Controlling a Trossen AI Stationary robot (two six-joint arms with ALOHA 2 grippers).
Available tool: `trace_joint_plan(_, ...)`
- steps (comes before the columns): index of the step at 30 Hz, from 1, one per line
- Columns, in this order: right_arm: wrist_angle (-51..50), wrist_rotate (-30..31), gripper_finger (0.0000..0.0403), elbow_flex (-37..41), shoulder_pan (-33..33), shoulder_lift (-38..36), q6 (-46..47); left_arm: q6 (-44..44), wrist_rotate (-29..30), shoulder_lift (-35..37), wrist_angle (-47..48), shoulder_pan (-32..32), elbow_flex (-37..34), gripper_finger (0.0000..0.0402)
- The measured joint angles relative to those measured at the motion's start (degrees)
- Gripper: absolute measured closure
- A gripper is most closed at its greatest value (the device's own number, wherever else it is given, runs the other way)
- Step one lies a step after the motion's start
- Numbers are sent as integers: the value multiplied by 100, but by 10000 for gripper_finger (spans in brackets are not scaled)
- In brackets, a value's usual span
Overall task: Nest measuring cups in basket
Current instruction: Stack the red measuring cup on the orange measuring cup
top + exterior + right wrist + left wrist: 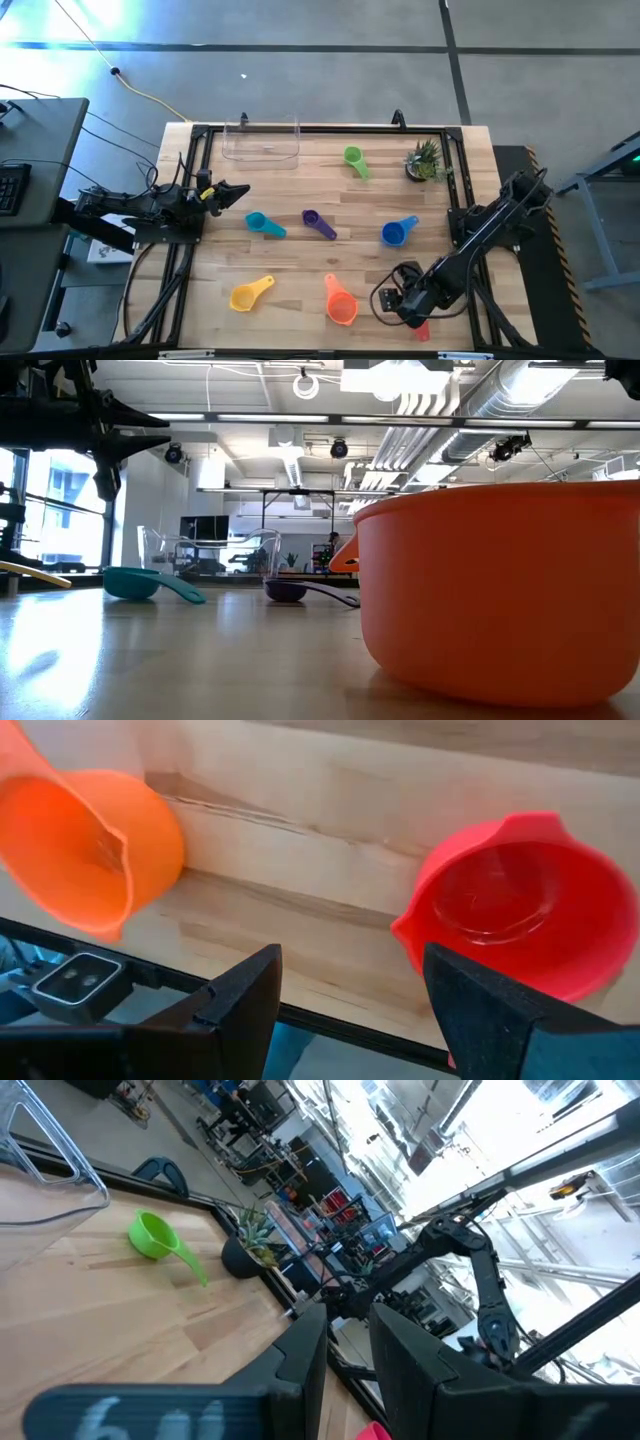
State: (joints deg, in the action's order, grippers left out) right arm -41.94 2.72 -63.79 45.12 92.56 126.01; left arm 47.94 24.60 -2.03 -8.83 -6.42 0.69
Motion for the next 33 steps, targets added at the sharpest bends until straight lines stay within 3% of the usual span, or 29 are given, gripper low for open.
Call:
trace_joint_plan(20, -264, -22, 175, 2, -50, 657, 18, -4, 2, -1, -1, 0, 0, 330)
trace_joint_plan(24, -262, -30, 204, 2, -87, 717, 59, -4, 2, -1, -1, 0, 0, 330)
trace_joint_plan(33, -308, -76, 315, 4, -87, 719, 61, -7, 2, -1, -1, 0, 0, 330)
